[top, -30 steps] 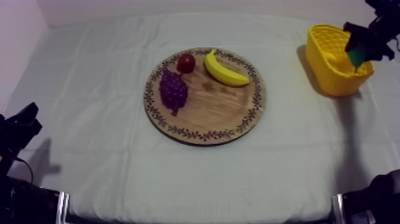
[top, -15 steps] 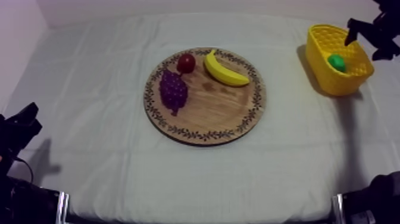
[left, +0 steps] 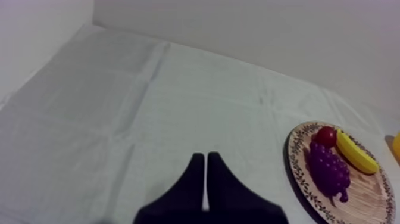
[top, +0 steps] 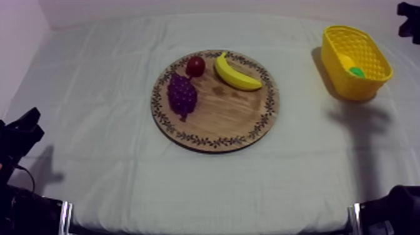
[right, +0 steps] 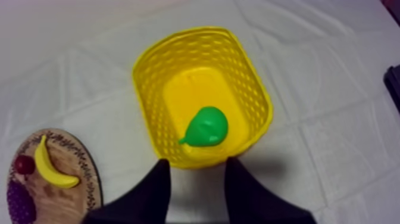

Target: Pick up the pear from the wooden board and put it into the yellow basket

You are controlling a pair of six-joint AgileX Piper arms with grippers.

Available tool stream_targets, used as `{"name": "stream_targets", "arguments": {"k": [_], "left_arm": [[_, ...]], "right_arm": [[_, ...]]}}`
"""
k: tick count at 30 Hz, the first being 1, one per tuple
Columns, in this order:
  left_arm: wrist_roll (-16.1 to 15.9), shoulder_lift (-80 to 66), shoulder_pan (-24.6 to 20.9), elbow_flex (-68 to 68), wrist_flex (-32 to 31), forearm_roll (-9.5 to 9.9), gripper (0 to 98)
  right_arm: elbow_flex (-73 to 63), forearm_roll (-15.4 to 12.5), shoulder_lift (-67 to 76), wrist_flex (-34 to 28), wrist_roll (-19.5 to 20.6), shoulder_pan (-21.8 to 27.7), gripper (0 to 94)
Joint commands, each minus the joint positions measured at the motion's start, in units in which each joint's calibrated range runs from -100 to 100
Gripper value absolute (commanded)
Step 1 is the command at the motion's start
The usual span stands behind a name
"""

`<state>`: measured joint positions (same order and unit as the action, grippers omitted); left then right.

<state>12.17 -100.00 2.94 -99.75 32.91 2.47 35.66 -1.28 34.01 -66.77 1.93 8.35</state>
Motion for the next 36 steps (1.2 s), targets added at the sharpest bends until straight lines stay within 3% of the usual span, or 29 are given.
{"name": "stream_targets", "arguments": {"k": [1,14,24,30,36], "left_arm": [[0.01,0.00,-0.01,-0.03,-0.01,-0.01,0.1],[-0.01,0.00,0.02,-0.03,-0.01,-0.01,0.1],[0.00,0.00,0.06,-0.03,-0.01,-0.01,0.1],[0.02,0.00,0.06,-0.03,-0.01,-0.01,0.1],[0.02,0.00,0.06,-0.03,-0.01,-0.01,0.1]], "right_arm": [[4.34,0.33,14.55,1.73,0.18,-0.35,17.7],[38.07,-0.48,45.48,11.18,-2.67,-1.36,6.5],[57.78,-1.66,57.84,21.46,-6.45,-3.71,0.8],[62.16,-2.11,61.21,24.60,-5.78,-3.76,0.5],[63.78,-0.13,61.69,27.48,-5.60,-3.72,0.4]]}}
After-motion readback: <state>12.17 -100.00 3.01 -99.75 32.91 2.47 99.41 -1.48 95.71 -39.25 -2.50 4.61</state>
